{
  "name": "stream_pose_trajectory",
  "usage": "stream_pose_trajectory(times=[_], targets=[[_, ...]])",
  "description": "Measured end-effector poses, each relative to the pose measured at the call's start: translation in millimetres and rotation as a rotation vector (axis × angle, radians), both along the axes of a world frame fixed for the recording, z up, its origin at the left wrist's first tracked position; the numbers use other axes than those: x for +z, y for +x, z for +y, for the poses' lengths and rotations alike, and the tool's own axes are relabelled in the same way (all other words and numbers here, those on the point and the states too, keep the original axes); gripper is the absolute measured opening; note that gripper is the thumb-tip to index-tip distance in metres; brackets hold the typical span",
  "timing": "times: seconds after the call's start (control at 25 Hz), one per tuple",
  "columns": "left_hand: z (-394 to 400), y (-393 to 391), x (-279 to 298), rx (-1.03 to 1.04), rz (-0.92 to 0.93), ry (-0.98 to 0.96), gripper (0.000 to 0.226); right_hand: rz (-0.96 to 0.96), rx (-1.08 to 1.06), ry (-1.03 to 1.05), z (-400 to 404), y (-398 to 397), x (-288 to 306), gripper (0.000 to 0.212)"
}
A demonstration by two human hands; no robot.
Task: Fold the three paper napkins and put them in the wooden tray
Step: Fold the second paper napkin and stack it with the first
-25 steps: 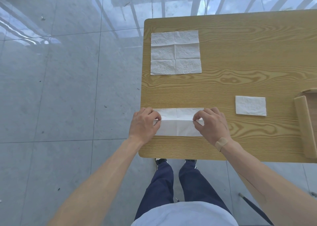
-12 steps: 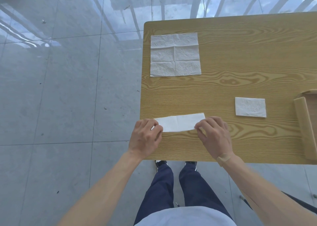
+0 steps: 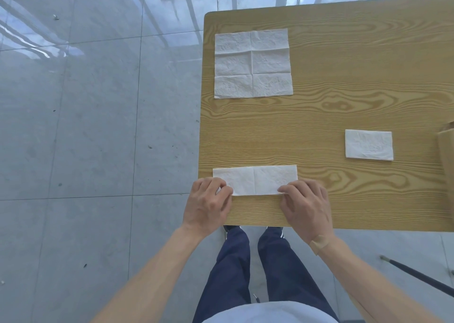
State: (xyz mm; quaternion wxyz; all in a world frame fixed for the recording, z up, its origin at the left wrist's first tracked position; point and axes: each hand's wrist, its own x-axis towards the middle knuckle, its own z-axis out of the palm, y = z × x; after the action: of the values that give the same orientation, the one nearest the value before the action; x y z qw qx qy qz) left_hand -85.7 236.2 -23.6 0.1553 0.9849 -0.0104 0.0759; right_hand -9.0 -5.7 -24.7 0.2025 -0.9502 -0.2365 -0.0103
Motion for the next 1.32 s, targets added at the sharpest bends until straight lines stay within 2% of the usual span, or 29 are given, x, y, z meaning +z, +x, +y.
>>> stream_pose_trajectory(times=[0.08,0.2,0.32,0.48,0.72,1.08,1.16,1.32], targets=[[-5.6,-0.6,-2.8,0.020,-0.039,-0.005,0.009,-0.056,0.000,0.037,5.1,-4.9,-3.1,0.022],[-29.2,3.2,-8.8,0.012,-0.014,0.002,0.034,-0.104,0.044,0.039,20.1,-7.3,-7.4,0.028],[-56.5,10.9,-8.3,0.005,0.193,0.015,0.059,0.006,0.128,-0.101,35.1,-3.6,-9.5,0.047],[-59.9,21.9,-15.5,0.030,0.371,0.118,0.077,0.100,0.188,-0.261,39.9,7.4,-17.6,0.059],[-55.2,23.9,-24.1,0.017,0.402,0.152,0.079,0.100,0.213,-0.361,39.0,10.2,-31.5,0.066],[-6.1,-3.2,-20.8,0.085,0.383,0.196,0.073,0.154,0.031,-0.366,0.7,17.7,-30.7,0.067],[-11.8,-1.5,-16.7,0.098,0.369,0.181,0.075,0.134,0.056,-0.331,5.2,14.6,-26.1,0.068],[-47.4,11.0,-14.7,0.018,0.351,0.100,0.075,0.096,0.261,-0.269,25.0,0.7,-23.9,0.065]])
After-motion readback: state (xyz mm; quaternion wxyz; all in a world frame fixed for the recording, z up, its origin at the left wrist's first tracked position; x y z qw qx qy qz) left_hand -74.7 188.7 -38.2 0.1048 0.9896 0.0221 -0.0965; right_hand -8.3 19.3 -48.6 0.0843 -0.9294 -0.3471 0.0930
